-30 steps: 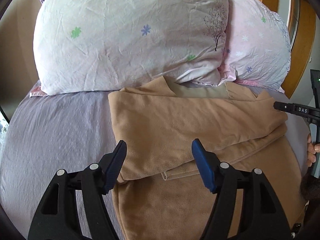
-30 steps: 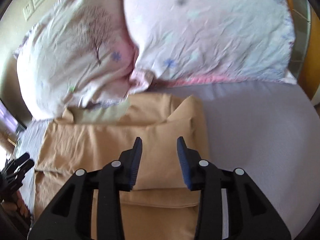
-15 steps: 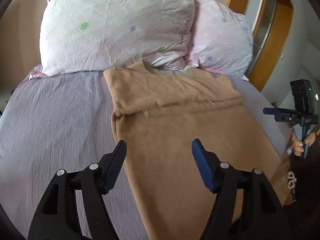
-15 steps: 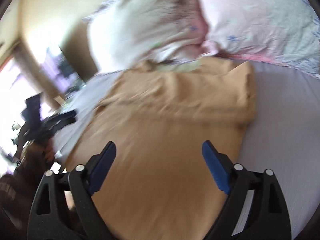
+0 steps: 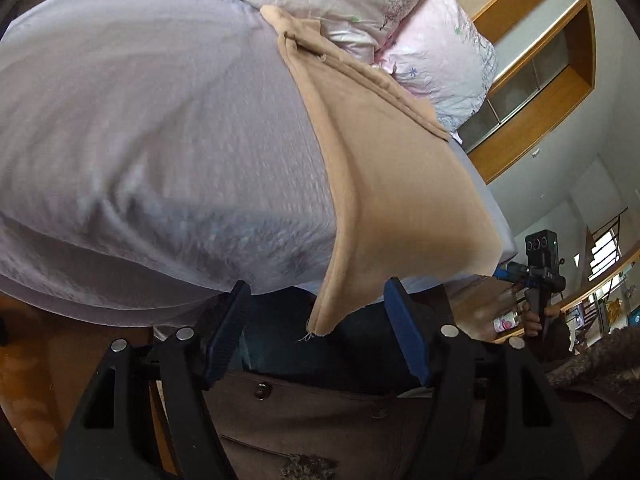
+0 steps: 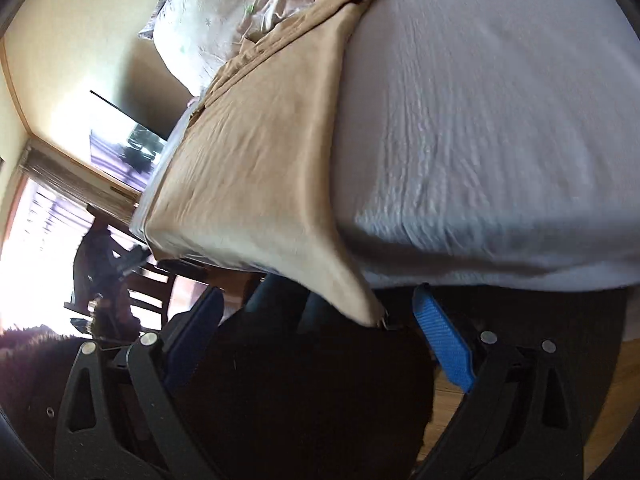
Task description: Fold small clothes
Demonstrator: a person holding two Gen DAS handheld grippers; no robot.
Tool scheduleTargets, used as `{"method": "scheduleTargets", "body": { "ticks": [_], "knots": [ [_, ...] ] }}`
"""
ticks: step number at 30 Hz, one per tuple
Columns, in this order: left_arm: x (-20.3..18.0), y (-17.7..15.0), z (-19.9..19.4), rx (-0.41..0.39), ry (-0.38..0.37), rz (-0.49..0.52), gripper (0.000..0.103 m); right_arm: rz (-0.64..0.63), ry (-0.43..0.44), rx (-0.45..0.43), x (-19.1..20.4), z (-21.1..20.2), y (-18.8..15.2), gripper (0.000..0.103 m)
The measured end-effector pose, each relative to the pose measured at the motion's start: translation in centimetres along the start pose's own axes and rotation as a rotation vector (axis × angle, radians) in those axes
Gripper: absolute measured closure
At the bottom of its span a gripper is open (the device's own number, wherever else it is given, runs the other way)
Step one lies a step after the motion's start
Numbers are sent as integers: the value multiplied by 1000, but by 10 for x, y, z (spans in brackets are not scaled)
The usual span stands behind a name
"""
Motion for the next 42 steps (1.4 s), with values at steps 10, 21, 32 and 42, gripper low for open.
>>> {"method": "scheduleTargets", "body": {
  "ticks": [10, 21, 32, 42],
  "knots": [
    [-7, 5, 15, 9, -217, -101, 99, -58, 216, -49, 13, 0, -2, 98],
    [-40, 152, -27, -250, -231, -35, 100, -255, 170, -427, 94, -76, 171, 98],
    [36, 338, 127, -170, 64, -229, 100, 191, -206, -311, -10, 87, 367, 96],
    [75, 348, 89, -320, -86, -449, 38, 194, -163, -400, -2, 64, 367, 28]
  ]
}}
Point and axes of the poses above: each gripper's, at about its wrist camera, not at the fingertips, and z roughly the way its jaws point, x to its left, y to its top, the point moved 1 cm from there along z, roughly the way its jaws point, and after that the axes turned 5 degrees about -y, right-handed, at the moved point
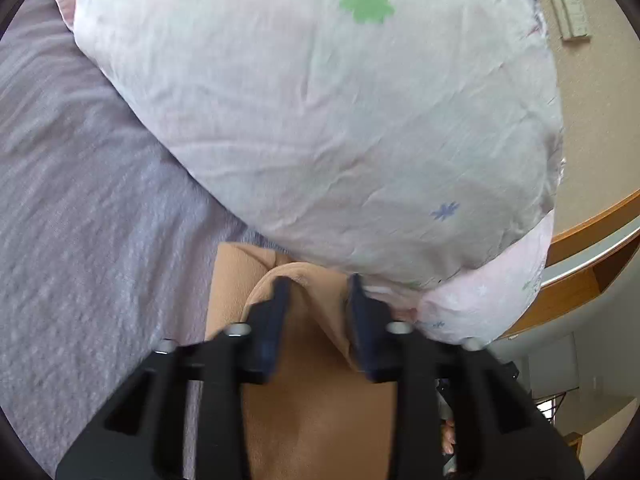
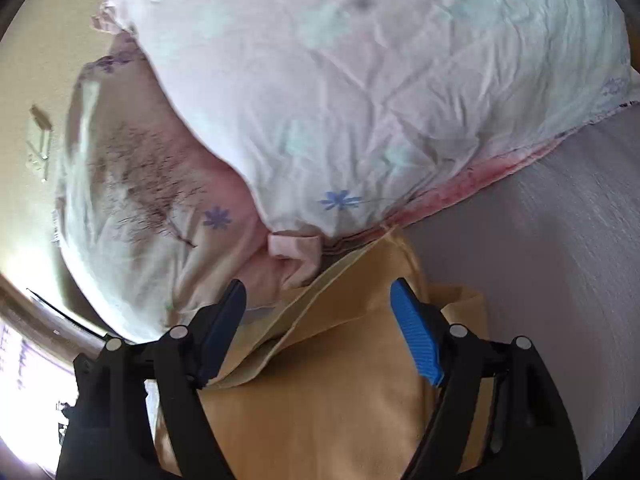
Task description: Fold small clothes
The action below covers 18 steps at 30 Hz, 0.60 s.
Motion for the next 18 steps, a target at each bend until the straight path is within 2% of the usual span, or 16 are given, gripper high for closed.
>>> {"method": "scheduleTargets", "body": {
  "ticks": [1, 2, 5, 9, 10, 11, 14, 16, 18],
  "knots": [
    [-4, 0, -14, -41, 21, 29, 17, -35, 15, 18, 5, -3, -7, 28],
    [-8, -2, -26, -60, 41, 67, 17, -68, 29, 36, 10, -4, -14, 28],
    [-7, -14, -39, -9, 82, 101, 17, -114, 8, 67, 21, 6, -21, 28],
    [-1, -32, -41, 76, 113, 122, 17, -36, 25, 160, 26, 45, -23, 25],
    [-2, -39, -39, 96, 123, 145, 17, -36, -17, 179, 24, 57, -22, 19],
    [-3, -44, -39, 111, 137, 162, 17, -45, -92, 191, 22, 68, -21, 19],
    [-6, -62, -32, 174, 154, 197, 17, -78, -121, 156, 24, 56, -27, 24],
    [-5, -70, -33, 203, 168, 221, 17, -102, -72, 128, 26, 35, -36, 20],
    [-6, -76, -24, 234, 183, 231, 17, -116, -71, 92, 26, 20, -44, 14]
  ]
}}
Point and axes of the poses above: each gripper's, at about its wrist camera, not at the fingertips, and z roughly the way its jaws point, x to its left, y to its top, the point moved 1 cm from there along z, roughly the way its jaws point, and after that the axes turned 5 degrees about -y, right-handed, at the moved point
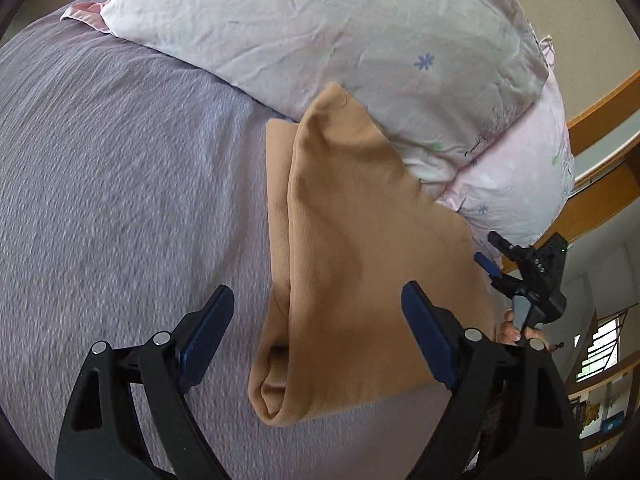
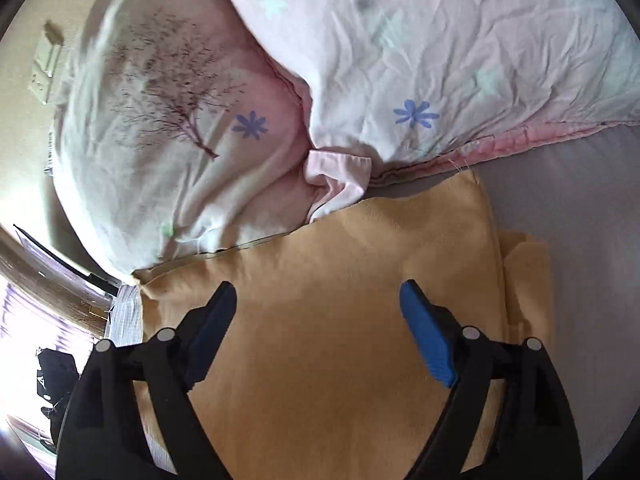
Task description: Fold small clothes
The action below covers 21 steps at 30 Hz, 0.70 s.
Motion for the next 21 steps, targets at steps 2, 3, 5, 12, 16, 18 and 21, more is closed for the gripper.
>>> {"method": "scheduleTargets", "body": {
  "ticks": [2, 3, 5, 12, 16, 18, 21],
  "knots": [
    [-2, -5, 8, 28, 13, 4, 17, 7, -45, -4, -11, -4, -12, 9],
    [-5, -6, 10, 16, 25, 18, 17, 12, -94, 37, -19, 4, -17, 8],
    [-10, -9, 12, 15, 63, 46, 17, -30, -108, 32, -18, 5, -19, 9],
    [-31, -15, 29, -15, 156, 24, 32, -78, -68, 12, 2, -15, -28, 9],
    [-23, -14, 38, 3, 43, -92, 84, -57, -44, 12, -1, -18, -31, 9],
    [-28, -9, 34, -2, -17, -98, 86, -34, -27, -12, -9, -31, -30, 9],
    [-60, 0, 25, -35, -99, -52, 87, -10, -16, -70, -24, -58, -27, 9]
  ]
}}
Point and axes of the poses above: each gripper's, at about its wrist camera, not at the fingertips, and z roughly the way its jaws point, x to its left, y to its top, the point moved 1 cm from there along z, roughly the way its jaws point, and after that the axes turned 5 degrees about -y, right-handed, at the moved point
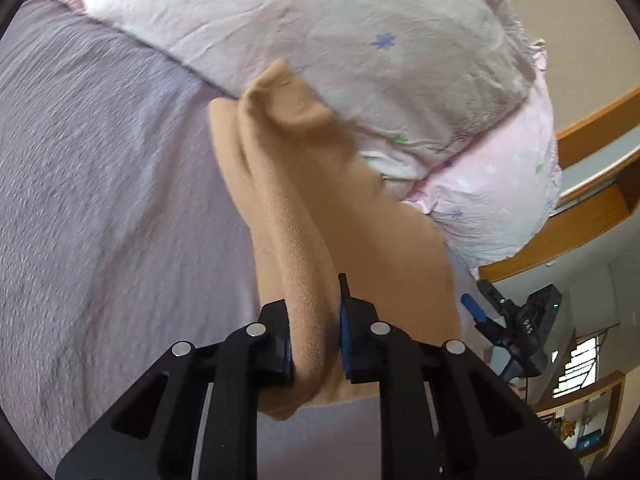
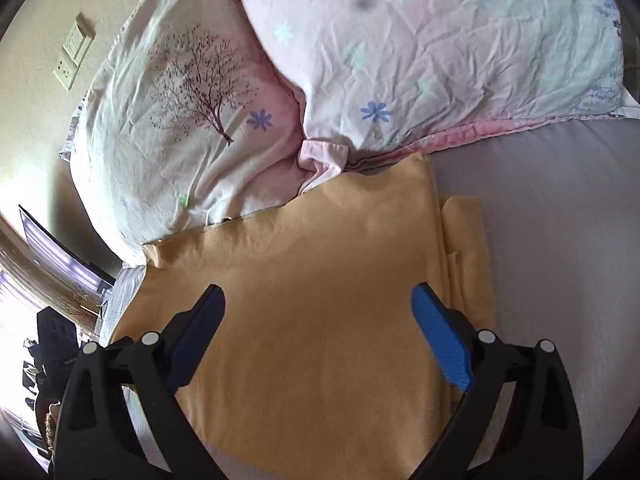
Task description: Fold small clothes
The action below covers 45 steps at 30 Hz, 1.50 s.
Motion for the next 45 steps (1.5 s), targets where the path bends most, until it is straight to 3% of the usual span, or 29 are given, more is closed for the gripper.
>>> {"method": "scheduleTargets", "body": {
  "ticks": [3, 6, 8, 11, 13, 14, 15, 16, 17, 19, 22, 25, 30, 31, 32, 34, 37, 45],
  "knots": [
    [-60, 6, 11, -6, -115, 94, 87, 32, -12, -65, -22, -31, 3, 9],
    [-131, -5, 56, 58, -196, 216, 87, 61, -46, -120, -40, -54, 2, 9],
    [-171, -26, 106, 145, -212, 289, 86, 87, -80, -138, -56, -66, 1, 9],
    [-209, -66, 190, 343, -169, 383, 79, 142, -113, -126, -78, -72, -2, 9],
    [-223, -89, 213, 431, -154, 460, 79, 156, -134, -117, -89, -77, -4, 9],
    [-228, -97, 210, 450, -222, 479, 79, 150, -141, -119, -91, -81, -3, 9],
    [-230, -98, 201, 443, -278, 490, 77, 143, -141, -121, -92, -83, -3, 9],
    [-230, -96, 188, 415, -302, 506, 66, 133, -129, -125, -92, -86, -1, 9],
    [-227, -90, 173, 365, -298, 512, 52, 128, -107, -125, -91, -88, -1, 9],
    [-211, -73, 142, 257, -272, 496, 44, 95, -19, -107, -77, -86, 0, 13],
    [-183, -59, 112, 188, -137, 516, 44, -13, 33, -74, -47, -83, -2, 26],
    [-163, -63, 100, 200, -96, 535, 44, -125, 45, -55, -21, -85, -15, 40],
    [-170, -101, 106, 233, -46, 763, 44, -238, -21, 18, 1, -76, -33, 42],
    [-171, -111, 110, 243, -27, 819, 42, -263, -48, 44, 3, -69, -37, 57],
    [-174, -120, 116, 252, -2, 860, 42, -283, -86, 63, 4, -62, -39, 95],
    [-172, -135, 130, 289, 55, 905, 42, -258, -105, 56, -3, -62, -42, 94],
    [-160, -145, 135, 328, 74, 912, 42, -171, -89, -21, -23, -87, -42, 95],
    [-144, -156, 133, 394, 56, 932, 43, -105, -119, 94, -49, -64, -70, 95]
  ]
}}
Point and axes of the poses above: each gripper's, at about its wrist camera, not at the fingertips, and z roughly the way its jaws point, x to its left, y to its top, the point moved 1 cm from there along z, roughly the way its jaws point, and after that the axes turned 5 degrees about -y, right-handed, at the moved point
